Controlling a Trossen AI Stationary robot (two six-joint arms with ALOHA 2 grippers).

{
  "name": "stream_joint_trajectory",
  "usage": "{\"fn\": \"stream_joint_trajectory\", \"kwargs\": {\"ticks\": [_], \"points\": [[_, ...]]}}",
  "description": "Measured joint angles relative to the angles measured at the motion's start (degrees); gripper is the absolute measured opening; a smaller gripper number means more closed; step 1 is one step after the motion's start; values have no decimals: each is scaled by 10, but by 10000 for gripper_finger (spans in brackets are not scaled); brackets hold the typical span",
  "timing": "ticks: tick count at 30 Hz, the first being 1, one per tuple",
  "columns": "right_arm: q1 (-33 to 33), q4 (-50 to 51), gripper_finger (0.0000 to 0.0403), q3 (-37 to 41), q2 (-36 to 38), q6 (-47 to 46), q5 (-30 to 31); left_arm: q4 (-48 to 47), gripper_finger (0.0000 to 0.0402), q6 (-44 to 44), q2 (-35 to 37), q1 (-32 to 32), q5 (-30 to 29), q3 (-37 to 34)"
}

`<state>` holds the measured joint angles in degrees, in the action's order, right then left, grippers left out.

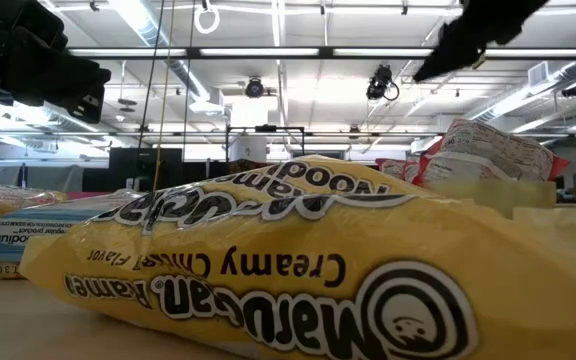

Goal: Sort Maruchan noodles
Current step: Adjust the red noodle packs in the yellow bin

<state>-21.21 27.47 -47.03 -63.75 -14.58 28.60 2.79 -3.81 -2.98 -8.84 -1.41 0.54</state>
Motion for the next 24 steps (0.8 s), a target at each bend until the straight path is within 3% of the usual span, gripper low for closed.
{"fn": "stream_joint_trajectory", "kwargs": {"ticks": [9,13,20,24], "points": [[25,28,284,-87,0,141,-1,0,62,0,0,0,0,0],[31,46,283,-76,17,186,-1,0,62,0,0,0,0,0],[31,49,275,47,127,84,-3,0,62,0,0,0,0,0],[25,73,274,104,184,-1,-90,0,62,0,0,0,0,0]]}}
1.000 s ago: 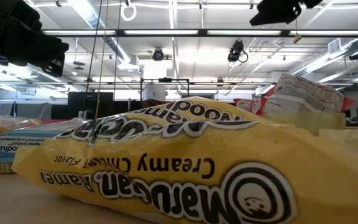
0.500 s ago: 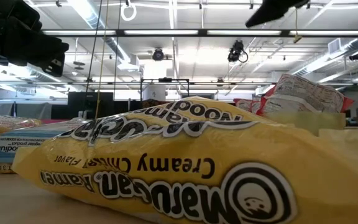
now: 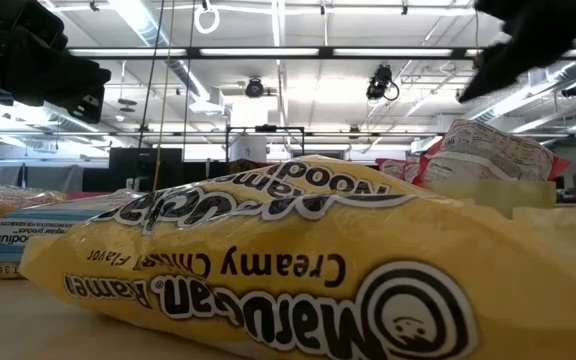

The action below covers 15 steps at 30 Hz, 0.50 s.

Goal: Sort Maruchan noodles
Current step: Adjust the red noodle packs in the yellow bin

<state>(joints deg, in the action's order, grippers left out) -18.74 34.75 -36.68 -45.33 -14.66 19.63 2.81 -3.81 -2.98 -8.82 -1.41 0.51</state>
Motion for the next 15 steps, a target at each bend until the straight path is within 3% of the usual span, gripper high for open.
{"fn": "stream_joint_trajectory", "kwargs": {"ticks": [2,4,8,15], "points": [[-17,13,274,18,16,-4,-51,0,62,0,0,0,0,0],[-36,17,274,35,26,1,-59,0,62,0,0,0,0,0],[-52,-6,274,73,22,17,15,0,62,0,0,0,0,0],[-27,-100,273,103,-23,-1,46,0,62,0,0,0,0,0]]}}
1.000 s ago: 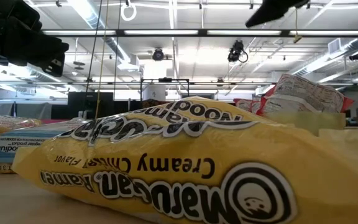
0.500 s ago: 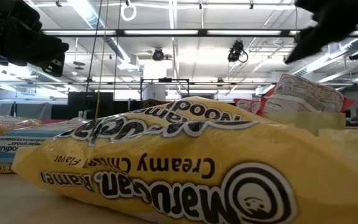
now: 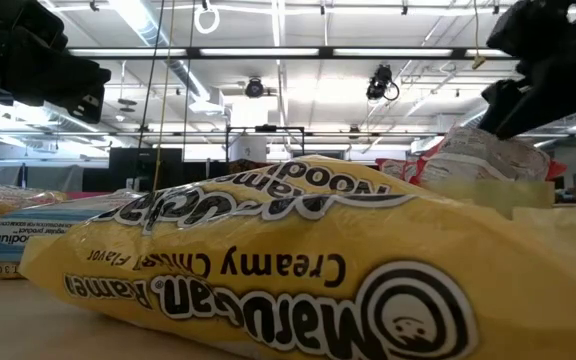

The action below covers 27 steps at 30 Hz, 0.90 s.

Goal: Sort Maruchan noodles
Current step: Adjust the red noodle packs in the yellow bin

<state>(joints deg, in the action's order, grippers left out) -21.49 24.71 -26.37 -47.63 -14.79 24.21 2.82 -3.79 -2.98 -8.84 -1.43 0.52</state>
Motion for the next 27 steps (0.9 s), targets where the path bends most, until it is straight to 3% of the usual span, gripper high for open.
{"fn": "stream_joint_trajectory", "kwargs": {"ticks": [6,12,14,21,24,27], "points": [[22,32,262,-15,-47,-10,47,0,62,0,0,0,0,0],[27,92,254,-50,-39,-77,64,0,62,0,0,0,0,0],[41,95,254,-44,-37,-95,44,0,62,0,0,0,0,0],[80,-3,252,-16,-56,-34,-142,0,62,0,0,0,0,0],[86,-34,250,-12,-71,6,-146,0,62,0,0,0,0,0],[97,-37,248,-6,-102,19,-109,0,62,0,0,0,0,0]]}}
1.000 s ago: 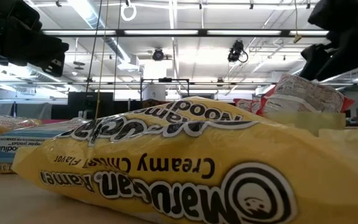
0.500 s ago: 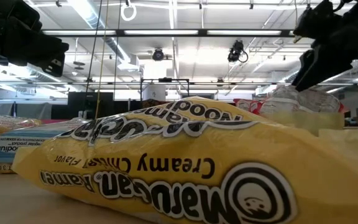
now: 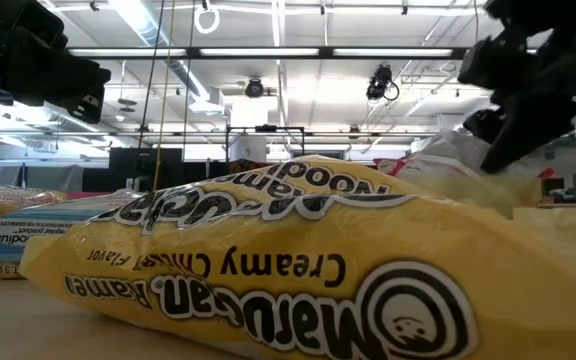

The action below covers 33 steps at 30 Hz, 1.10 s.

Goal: Sort Maruchan noodles
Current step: Adjust the red noodle packs in the yellow bin

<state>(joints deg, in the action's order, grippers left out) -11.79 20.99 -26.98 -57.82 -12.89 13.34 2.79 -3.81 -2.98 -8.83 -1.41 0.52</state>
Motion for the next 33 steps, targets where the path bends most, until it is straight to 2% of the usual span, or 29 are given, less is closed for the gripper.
{"fn": "stream_joint_trajectory", "kwargs": {"ticks": [4,7,10,13,15,22,28,33], "points": [[4,-34,235,-1,-35,8,-7,0,62,0,0,0,0,0],[-6,-64,201,-4,-46,41,-7,0,62,0,0,0,0,0],[-12,-39,137,-25,-49,79,4,0,62,0,0,0,0,0],[-13,24,46,-68,-49,119,22,0,62,0,0,0,0,0],[-12,82,17,-107,-50,149,37,0,62,0,0,0,0,0],[-12,246,9,-233,-114,291,46,0,62,0,0,0,0,0],[-12,295,8,-250,-212,376,64,0,62,0,0,0,0,0],[-26,333,8,-258,-266,399,164,0,62,0,0,0,0,0]]}}
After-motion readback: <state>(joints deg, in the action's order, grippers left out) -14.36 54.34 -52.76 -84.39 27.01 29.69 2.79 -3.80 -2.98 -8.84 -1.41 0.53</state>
